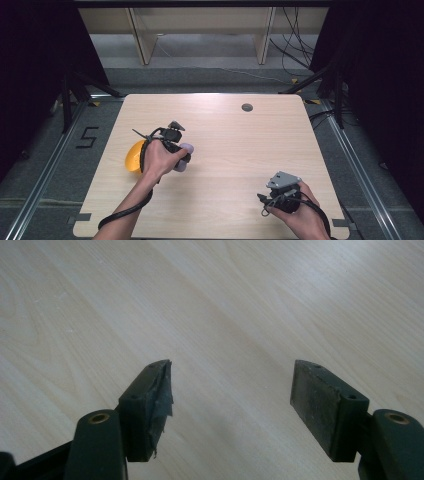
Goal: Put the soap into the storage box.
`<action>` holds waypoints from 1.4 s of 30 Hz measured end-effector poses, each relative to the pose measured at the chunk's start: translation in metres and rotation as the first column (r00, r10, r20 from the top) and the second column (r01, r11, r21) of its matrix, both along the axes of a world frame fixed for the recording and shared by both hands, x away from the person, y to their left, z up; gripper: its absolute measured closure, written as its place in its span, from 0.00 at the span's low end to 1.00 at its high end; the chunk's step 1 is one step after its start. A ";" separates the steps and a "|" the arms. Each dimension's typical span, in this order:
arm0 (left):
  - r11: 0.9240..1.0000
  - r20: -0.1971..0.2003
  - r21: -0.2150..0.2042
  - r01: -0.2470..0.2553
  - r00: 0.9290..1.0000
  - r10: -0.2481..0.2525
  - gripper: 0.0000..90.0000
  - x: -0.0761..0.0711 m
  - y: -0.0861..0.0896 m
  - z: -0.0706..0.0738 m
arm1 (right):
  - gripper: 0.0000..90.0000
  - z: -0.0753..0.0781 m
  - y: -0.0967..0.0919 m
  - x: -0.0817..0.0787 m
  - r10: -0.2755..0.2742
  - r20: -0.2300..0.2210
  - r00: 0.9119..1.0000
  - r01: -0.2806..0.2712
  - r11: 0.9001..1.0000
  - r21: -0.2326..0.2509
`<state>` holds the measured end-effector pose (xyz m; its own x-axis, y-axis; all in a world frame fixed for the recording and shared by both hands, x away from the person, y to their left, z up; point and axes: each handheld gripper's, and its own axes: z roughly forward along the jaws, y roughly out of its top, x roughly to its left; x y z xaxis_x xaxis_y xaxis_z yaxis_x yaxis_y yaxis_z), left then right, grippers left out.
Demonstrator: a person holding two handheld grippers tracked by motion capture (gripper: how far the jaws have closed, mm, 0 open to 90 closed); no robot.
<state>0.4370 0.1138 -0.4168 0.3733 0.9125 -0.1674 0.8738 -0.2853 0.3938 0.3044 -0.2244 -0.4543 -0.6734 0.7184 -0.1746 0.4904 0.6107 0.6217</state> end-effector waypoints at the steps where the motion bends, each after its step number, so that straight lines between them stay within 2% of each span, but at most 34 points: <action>1: 1.000 0.002 -0.001 0.000 1.000 0.000 0.55 -0.001 0.001 0.000 | 0.37 0.000 0.000 0.000 0.000 0.000 1.000 0.000 1.000 0.000; 5: 1.000 0.008 -0.009 -0.006 1.000 0.006 0.55 -0.004 0.004 0.000 | 0.37 0.000 0.000 0.000 0.000 0.000 1.000 0.000 1.000 -0.002; 9: 1.000 0.032 -0.022 -0.014 0.999 0.014 0.55 -0.009 0.007 0.001 | 0.37 0.001 -0.001 0.001 0.011 0.006 1.000 -0.011 1.000 -0.007; 20: 0.999 0.071 -0.049 0.007 0.997 -0.003 0.55 -0.019 0.015 0.006 | 0.37 0.001 -0.001 0.001 0.014 0.009 1.000 -0.014 1.000 -0.009; 28: 0.998 0.085 -0.066 0.018 0.996 -0.012 0.55 -0.025 0.020 0.009 | 0.37 0.001 -0.001 0.001 0.013 0.010 1.000 -0.013 1.000 -0.009; 34: 0.997 0.083 -0.074 0.018 0.996 -0.012 0.55 -0.029 0.025 0.010 | 0.37 0.001 0.000 -0.001 0.000 0.008 1.000 0.000 1.000 0.002; 41: 0.997 0.079 -0.080 0.023 0.997 -0.016 0.55 -0.034 0.030 0.010 | 0.37 0.002 -0.001 0.000 0.004 0.013 1.000 -0.004 1.000 -0.006; 42: 0.996 0.091 -0.089 0.023 0.996 -0.015 0.55 -0.035 0.031 0.009 | 0.37 0.002 -0.001 0.000 0.008 0.019 1.000 -0.008 1.000 -0.003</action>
